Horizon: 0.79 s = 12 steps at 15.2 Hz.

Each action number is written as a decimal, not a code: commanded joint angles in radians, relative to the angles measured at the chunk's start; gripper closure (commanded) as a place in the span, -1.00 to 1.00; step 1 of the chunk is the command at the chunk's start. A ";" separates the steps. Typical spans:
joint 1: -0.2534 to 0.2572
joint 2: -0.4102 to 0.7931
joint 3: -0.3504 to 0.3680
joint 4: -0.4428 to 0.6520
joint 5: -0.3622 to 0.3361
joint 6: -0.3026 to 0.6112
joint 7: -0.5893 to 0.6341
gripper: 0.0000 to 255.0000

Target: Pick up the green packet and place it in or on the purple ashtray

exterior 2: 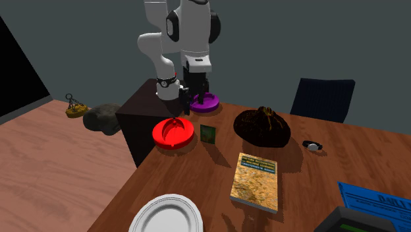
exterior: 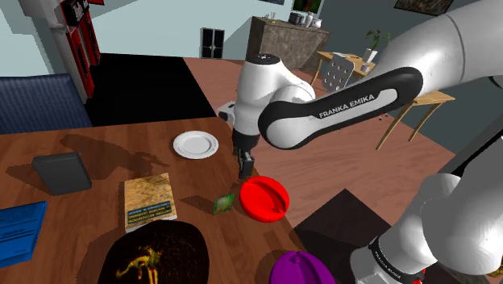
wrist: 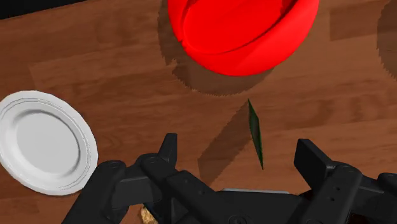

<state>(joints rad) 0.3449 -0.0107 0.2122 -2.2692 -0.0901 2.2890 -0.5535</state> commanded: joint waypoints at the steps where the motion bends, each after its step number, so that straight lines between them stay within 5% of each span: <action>1: 0.017 0.052 0.017 0.017 -0.015 0.029 -0.025 -1.00; 12: 0.071 0.225 0.054 0.050 -0.094 0.149 -0.053 -1.00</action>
<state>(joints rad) 0.4140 0.2026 0.2676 -2.2198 -0.1780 2.4264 -0.6118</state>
